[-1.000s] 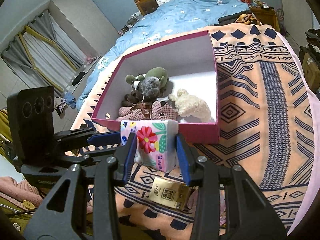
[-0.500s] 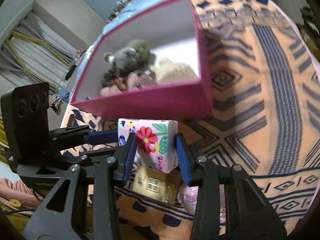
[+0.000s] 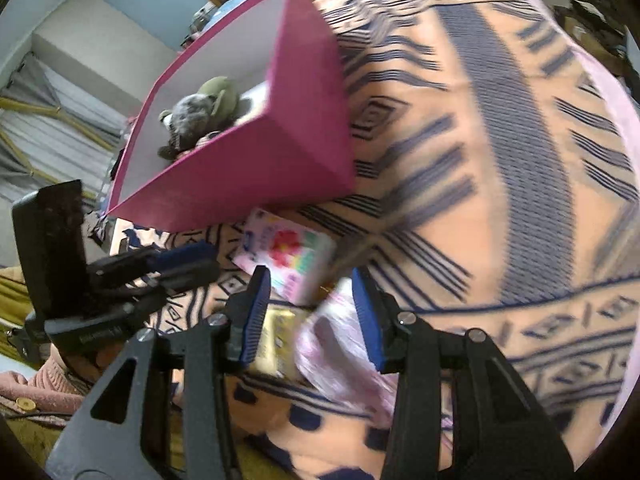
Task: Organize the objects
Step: 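Grasp the pink satin pouch with the right gripper, then lift the pink pouch with the right gripper and carry it over the box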
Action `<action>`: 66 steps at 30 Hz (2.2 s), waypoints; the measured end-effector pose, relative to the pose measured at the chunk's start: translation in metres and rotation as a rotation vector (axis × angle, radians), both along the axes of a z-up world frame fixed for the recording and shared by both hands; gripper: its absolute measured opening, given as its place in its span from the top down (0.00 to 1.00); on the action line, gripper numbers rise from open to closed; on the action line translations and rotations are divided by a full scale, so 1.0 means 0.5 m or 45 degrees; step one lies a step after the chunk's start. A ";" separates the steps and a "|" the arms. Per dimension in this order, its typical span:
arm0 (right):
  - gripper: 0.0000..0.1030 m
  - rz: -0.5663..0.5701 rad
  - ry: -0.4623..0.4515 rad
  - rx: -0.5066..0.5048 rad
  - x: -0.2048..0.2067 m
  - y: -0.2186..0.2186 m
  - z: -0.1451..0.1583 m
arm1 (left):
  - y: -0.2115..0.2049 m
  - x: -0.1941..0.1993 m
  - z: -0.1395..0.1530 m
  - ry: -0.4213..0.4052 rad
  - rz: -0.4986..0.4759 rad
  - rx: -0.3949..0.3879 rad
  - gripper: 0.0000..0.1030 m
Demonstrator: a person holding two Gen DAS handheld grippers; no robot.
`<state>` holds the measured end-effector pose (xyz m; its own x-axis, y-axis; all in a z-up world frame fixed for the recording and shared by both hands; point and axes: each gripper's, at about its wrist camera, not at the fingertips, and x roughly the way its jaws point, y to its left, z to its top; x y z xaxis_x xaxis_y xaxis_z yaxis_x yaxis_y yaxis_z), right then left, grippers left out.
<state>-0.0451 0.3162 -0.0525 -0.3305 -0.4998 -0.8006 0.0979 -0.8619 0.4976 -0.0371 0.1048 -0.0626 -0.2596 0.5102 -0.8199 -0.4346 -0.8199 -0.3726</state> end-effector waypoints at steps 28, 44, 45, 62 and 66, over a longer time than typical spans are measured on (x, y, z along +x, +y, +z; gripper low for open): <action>0.58 -0.296 -0.112 -0.293 0.102 0.089 -0.078 | 0.168 0.052 -0.035 -0.050 -0.500 0.015 0.80; 0.47 -0.290 -0.154 -0.180 0.071 0.072 -0.097 | 0.161 0.041 -0.040 -0.040 -0.461 -0.039 0.66; 0.47 -0.293 -0.153 -0.219 0.068 0.075 -0.101 | 0.162 0.042 -0.044 -0.058 -0.469 -0.031 0.66; 0.76 -0.053 0.122 -0.099 0.048 0.008 0.050 | 0.107 0.039 0.058 0.000 -0.399 0.168 0.67; 0.79 0.007 0.207 -0.087 0.034 -0.013 0.104 | 0.084 0.033 0.105 0.075 -0.353 0.196 0.67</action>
<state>-0.0280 0.3096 -0.0007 -0.4499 -0.5536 -0.7008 0.1868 -0.8257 0.5323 -0.0206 0.1469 -0.0101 -0.1380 0.6852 -0.7151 -0.6584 -0.6029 -0.4506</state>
